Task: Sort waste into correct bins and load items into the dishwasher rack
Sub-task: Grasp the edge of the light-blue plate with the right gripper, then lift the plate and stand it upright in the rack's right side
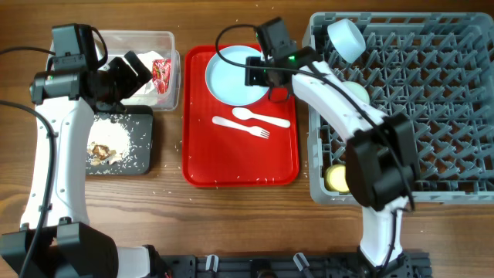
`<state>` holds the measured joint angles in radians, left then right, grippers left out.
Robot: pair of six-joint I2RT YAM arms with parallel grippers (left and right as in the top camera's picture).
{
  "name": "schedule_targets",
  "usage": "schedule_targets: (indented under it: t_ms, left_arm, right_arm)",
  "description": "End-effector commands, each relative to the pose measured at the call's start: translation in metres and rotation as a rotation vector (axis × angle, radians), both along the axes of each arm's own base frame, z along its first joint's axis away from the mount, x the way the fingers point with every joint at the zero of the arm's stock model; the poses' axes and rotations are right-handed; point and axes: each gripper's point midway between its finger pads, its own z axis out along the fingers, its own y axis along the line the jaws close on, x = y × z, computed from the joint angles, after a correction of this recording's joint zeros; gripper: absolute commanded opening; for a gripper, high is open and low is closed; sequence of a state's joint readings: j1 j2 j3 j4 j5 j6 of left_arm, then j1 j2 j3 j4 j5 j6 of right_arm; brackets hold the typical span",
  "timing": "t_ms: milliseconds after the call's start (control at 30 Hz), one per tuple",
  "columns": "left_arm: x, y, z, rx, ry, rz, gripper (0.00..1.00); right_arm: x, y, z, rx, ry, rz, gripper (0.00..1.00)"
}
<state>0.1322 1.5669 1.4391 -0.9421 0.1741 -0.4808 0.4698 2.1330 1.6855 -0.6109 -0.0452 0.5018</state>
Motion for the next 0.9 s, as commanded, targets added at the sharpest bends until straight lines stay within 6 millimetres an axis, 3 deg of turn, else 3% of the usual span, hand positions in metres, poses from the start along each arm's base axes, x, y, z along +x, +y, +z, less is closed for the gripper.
schedule_targets:
  t_ms: [0, 133, 333, 567, 667, 733, 867]
  left_arm:
    - [-0.001, 0.000, 0.005, -0.004, -0.016, -0.002, 1.00]
    - [-0.001, 0.000, 0.005, -0.004, -0.016, -0.002, 1.00]
    - [-0.001, 0.000, 0.005, -0.004, -0.016, -0.002, 1.00]
    - [-0.001, 0.000, 0.005, -0.004, -0.016, -0.002, 1.00]
    - [-0.001, 0.000, 0.005, -0.004, -0.016, -0.002, 1.00]
    - [-0.001, 0.000, 0.005, -0.004, -0.016, -0.002, 1.00]
    - [-0.001, 0.000, 0.005, -0.004, -0.016, -0.002, 1.00]
  right_arm:
    - [-0.002, -0.008, -0.032, 0.028, 0.105, -0.122, 0.57]
    - [-0.009, -0.010, -0.051, 0.031, 0.165, -0.154, 0.55]
    - [-0.016, -0.012, -0.057, 0.034, 0.212, -0.193, 0.40]
    - [-0.027, -0.009, -0.076, 0.048, 0.290, -0.226, 0.40]
    - [-0.028, -0.009, -0.078, 0.049, 0.295, -0.233, 0.26]
    - [-0.028, -0.008, -0.078, 0.054, 0.299, -0.231, 0.09]
    - [-0.028, -0.005, -0.077, 0.064, 0.300, -0.220, 0.04]
